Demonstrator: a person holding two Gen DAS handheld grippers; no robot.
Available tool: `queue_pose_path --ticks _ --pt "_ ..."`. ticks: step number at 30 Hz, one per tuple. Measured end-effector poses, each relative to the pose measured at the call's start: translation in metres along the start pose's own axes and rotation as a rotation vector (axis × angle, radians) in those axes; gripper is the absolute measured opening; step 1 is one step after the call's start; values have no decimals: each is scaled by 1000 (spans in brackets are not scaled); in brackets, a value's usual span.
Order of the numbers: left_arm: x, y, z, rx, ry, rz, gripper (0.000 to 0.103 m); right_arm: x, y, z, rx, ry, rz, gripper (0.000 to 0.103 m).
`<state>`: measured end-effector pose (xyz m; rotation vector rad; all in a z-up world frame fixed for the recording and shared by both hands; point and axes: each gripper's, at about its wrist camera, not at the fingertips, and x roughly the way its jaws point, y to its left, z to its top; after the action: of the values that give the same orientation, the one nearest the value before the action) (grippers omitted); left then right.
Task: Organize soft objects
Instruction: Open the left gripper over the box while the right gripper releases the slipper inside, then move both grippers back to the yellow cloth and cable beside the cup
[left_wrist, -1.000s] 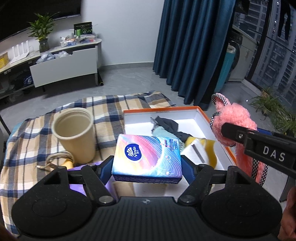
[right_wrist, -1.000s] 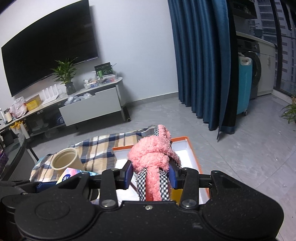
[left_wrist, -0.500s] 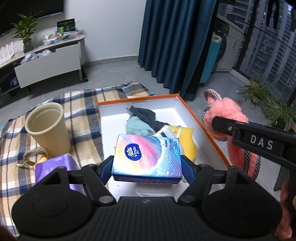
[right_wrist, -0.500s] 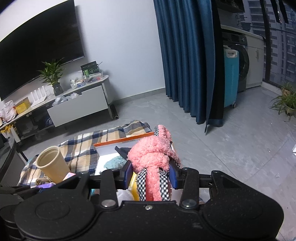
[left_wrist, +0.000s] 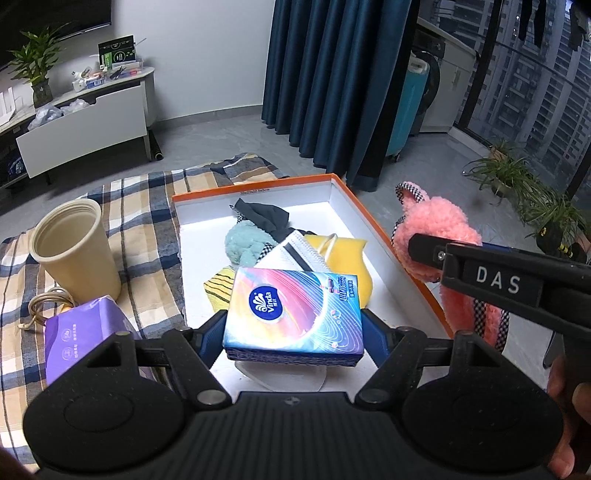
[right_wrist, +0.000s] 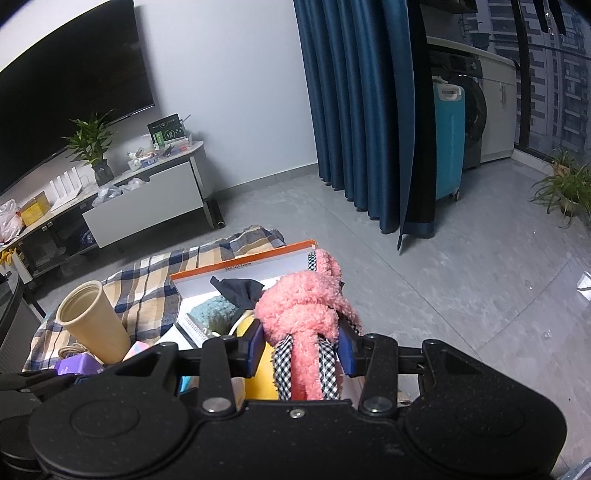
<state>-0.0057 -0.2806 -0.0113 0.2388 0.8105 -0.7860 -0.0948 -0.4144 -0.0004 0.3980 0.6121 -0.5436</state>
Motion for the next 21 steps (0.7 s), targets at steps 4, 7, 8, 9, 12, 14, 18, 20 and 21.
queue_pose_path --ticks 4,7,8,9,12,14,18,20,21 --pt "1 -5 -1 6 3 -11 76 0 0 -1 2 1 -6 55" --pt "1 -7 -2 14 6 -27 76 -2 -1 -2 8 -2 -11 58" --pt "1 -8 -3 14 9 -34 77 -2 -1 -2 10 -4 -8 59" --pt "2 -7 -3 13 13 -40 77 -3 -2 -2 11 -5 -5 60" --pt "2 -6 -4 10 16 -54 83 -7 -2 -2 14 -19 -1 63" --pt "0 -6 -5 11 12 -56 87 -8 -3 0 17 -24 3 63" --pt "-5 -1 -4 -7 2 -44 87 -13 0 2 20 -39 14 63" --pt "-9 2 -3 -18 -5 -32 87 -17 2 4 16 -51 30 63" --pt "-11 4 -2 -21 -10 -23 87 -18 4 4 12 -55 35 63"
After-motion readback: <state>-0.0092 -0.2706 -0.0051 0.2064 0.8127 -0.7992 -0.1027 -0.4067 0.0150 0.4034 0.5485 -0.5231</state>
